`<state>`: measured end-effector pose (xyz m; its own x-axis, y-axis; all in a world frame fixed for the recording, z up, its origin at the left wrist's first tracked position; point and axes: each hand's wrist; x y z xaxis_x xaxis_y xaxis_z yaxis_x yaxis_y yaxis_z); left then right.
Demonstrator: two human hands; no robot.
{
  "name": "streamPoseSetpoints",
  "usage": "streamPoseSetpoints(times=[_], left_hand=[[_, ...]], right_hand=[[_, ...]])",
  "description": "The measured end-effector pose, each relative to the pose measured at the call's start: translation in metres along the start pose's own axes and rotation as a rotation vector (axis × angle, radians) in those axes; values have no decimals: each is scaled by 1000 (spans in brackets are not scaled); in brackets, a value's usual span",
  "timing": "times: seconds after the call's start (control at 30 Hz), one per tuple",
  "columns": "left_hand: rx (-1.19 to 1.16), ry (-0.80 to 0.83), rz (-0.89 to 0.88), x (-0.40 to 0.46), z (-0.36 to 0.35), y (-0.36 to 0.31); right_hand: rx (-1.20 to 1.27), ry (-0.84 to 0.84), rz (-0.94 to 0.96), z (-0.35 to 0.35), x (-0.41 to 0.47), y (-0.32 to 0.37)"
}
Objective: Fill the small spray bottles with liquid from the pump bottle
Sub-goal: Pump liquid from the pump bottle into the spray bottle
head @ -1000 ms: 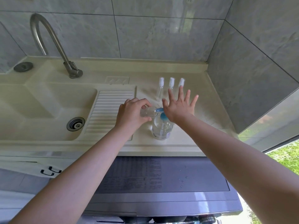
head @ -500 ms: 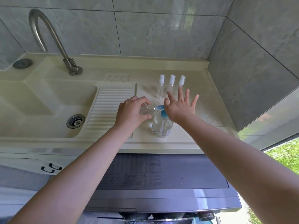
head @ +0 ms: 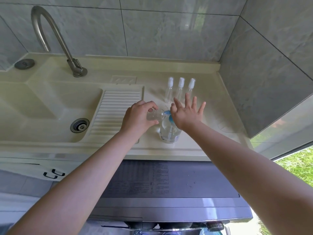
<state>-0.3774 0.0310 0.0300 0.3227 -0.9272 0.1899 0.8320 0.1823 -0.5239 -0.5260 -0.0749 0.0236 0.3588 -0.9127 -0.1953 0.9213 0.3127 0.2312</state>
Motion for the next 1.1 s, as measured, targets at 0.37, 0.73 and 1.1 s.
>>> streamPoseSetpoints(times=[0.37,0.73,1.1], left_hand=[[-11,-5,-18,3,-2,1],[25,-22,-51,4,-1,1],[72,-1,-53,11,-2,-1]], right_hand=[[18,-4,-7,3,-3,2],[17,-30,6,15,-12,-15],[97,31,-13,6,-18,-17]])
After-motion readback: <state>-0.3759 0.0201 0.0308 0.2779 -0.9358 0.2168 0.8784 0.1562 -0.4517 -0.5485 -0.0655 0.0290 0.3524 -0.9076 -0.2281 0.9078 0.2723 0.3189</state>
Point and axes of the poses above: each hand's wrist, its own x-axis towards the middle knuckle, its own z-axis out of the back of the hand, y = z × x, and after that the axes turned 5 degrees about x, right-handed
